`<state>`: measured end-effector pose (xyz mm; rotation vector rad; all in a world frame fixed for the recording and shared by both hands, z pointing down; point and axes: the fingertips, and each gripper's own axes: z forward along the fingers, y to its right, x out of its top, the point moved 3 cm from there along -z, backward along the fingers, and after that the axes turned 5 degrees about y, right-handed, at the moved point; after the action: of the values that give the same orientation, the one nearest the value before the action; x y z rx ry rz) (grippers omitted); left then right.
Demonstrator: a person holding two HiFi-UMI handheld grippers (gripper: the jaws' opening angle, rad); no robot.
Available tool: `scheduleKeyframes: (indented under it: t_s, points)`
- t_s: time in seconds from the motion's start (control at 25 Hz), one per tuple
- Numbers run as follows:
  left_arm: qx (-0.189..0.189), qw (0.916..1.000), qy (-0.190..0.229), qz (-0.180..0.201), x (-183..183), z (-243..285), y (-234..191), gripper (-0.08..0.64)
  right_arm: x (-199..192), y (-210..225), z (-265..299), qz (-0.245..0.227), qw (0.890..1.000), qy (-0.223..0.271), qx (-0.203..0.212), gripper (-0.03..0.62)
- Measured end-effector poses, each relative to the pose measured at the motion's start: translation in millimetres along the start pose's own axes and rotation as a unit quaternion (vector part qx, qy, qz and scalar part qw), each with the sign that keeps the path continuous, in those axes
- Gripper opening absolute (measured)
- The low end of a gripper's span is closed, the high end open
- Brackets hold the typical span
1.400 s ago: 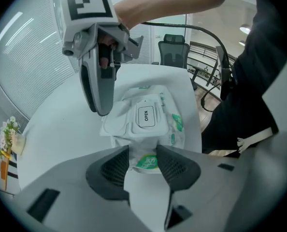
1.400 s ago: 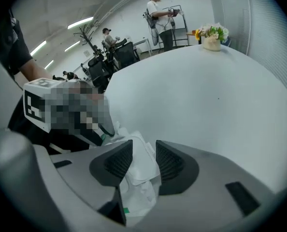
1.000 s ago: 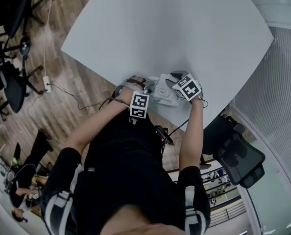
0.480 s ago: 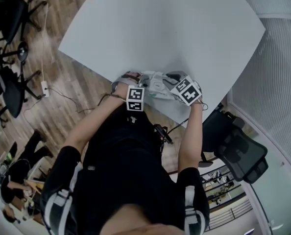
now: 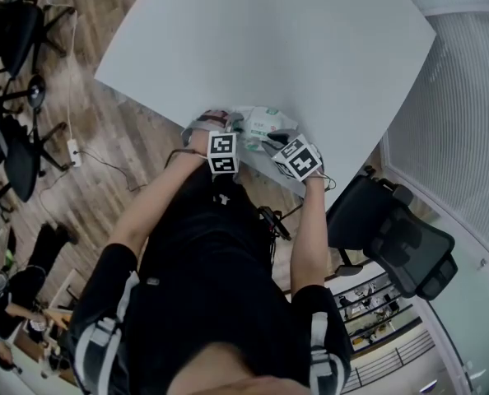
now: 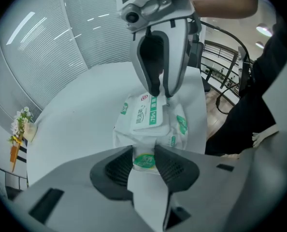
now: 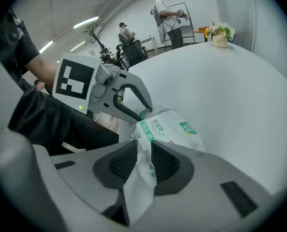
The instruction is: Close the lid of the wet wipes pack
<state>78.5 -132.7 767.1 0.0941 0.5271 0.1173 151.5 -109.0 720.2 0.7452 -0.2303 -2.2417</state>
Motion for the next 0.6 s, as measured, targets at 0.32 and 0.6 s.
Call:
scheduleKeyframes:
  t_s: [0.32, 0.6]
  points:
    - [0.010, 0.9996, -0.002, -0.025, -1, -1, 1, 0.152, -9, -3, 16, 0.036, 0.996, -0.001, -0.084, 0.066]
    - [0.006, 0.9994, 0.007, -0.032, 0, -2, 1, 0.152, -12, -5, 28, 0.015, 0.992, -0.035, -0.120, 0.066]
